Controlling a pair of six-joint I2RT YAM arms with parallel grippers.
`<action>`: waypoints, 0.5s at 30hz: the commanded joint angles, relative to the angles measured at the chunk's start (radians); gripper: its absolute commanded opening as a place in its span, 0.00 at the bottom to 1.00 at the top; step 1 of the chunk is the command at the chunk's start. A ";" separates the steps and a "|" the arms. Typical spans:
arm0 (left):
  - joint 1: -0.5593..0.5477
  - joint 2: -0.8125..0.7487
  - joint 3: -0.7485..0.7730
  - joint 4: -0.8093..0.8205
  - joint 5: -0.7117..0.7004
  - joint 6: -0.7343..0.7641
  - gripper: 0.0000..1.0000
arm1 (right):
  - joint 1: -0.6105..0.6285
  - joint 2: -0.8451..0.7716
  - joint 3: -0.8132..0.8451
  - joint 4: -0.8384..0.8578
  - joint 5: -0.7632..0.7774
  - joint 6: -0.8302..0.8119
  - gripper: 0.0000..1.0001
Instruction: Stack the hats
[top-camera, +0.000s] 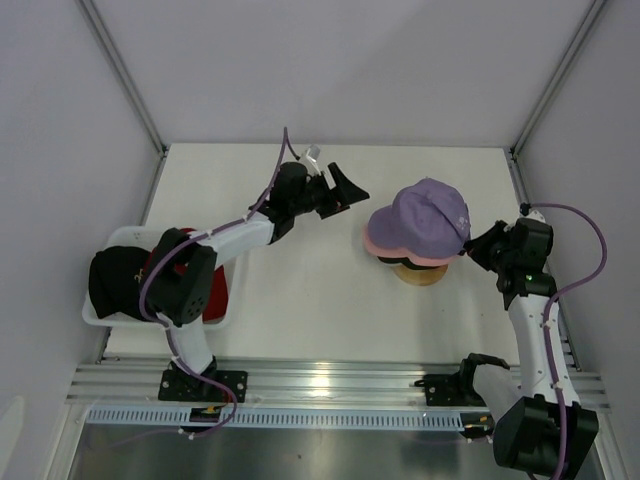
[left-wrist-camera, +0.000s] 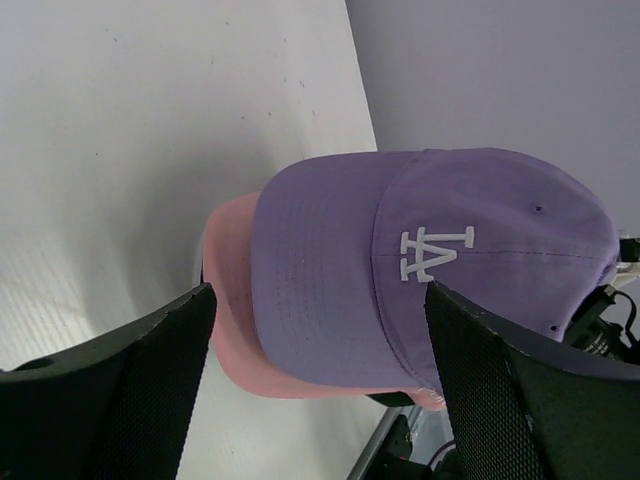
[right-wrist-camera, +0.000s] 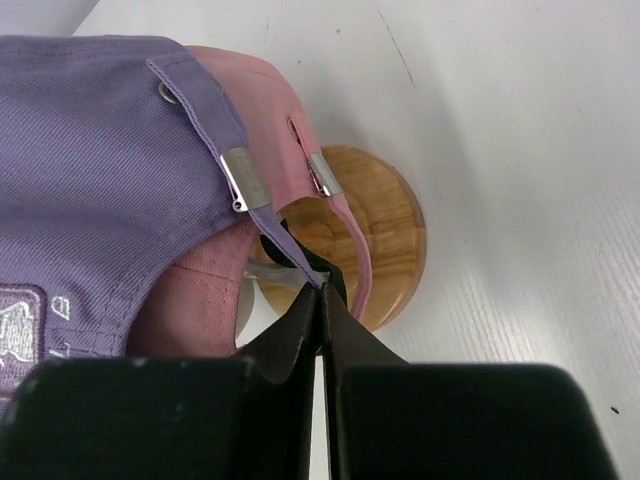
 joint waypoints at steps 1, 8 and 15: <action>-0.029 0.043 0.054 0.057 0.031 -0.066 0.87 | -0.006 -0.023 -0.024 0.005 0.034 -0.024 0.02; -0.061 0.119 0.078 0.082 0.046 -0.123 0.86 | -0.006 -0.043 -0.054 0.015 0.029 -0.038 0.00; -0.072 0.153 0.031 0.170 0.055 -0.186 0.85 | -0.006 -0.060 -0.082 0.010 0.025 -0.040 0.00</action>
